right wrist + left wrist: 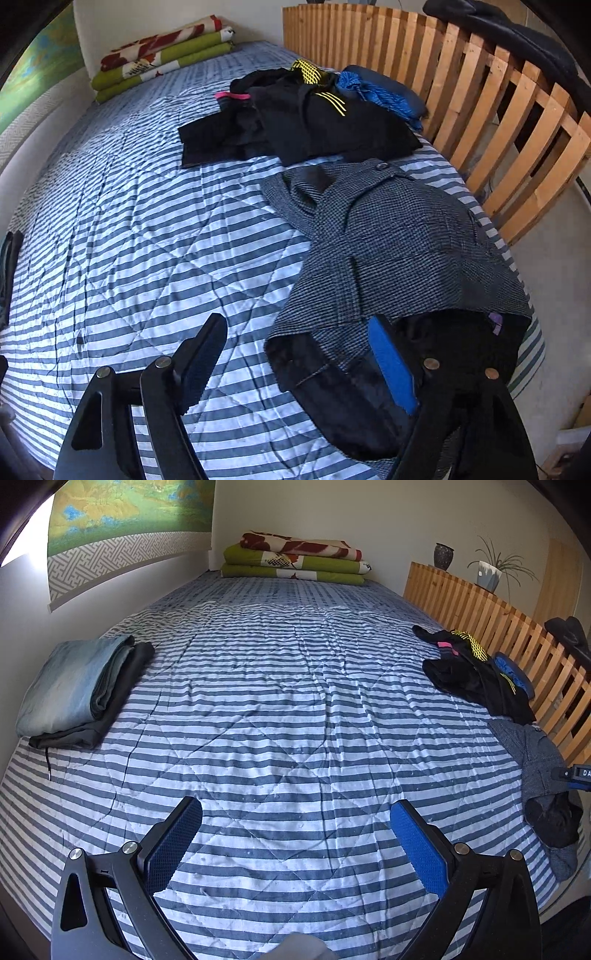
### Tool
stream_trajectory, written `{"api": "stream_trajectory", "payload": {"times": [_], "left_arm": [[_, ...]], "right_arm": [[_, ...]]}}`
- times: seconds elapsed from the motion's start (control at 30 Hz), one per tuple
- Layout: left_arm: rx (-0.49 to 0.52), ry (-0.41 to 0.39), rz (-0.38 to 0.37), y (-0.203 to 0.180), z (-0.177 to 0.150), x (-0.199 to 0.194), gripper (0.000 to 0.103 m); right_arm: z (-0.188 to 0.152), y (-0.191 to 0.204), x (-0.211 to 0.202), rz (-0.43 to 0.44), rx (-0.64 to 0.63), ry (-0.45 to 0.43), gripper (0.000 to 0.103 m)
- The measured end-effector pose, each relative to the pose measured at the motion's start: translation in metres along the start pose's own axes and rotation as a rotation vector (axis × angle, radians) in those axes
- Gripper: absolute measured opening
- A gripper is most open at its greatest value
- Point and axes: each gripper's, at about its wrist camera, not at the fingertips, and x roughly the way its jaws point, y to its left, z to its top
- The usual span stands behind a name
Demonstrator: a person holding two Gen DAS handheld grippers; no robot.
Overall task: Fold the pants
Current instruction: 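Reach the right gripper to the grey houndstooth shorts and grasp the waistband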
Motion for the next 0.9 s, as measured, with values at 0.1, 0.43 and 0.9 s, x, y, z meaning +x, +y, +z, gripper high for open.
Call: {"api": "stream_trajectory", "payload": {"times": [0.1,0.43,0.9], "left_arm": [[-0.012,0.002,-0.019,0.005,0.001,0.0,0.103],[-0.004,0.032,-0.057,0.011,-0.005,0.007,0.102],[-0.043,0.033,-0.026,0.039,-0.008,0.011,0.099]], "right_arm": [[0.007,-0.009,0.01,0.033,0.04,0.081,0.075],[-0.008,0.001,0.038,0.108,0.125,0.222,0.075],[0.01,0.006,0.022,-0.037,0.057,0.073,0.005]]}}
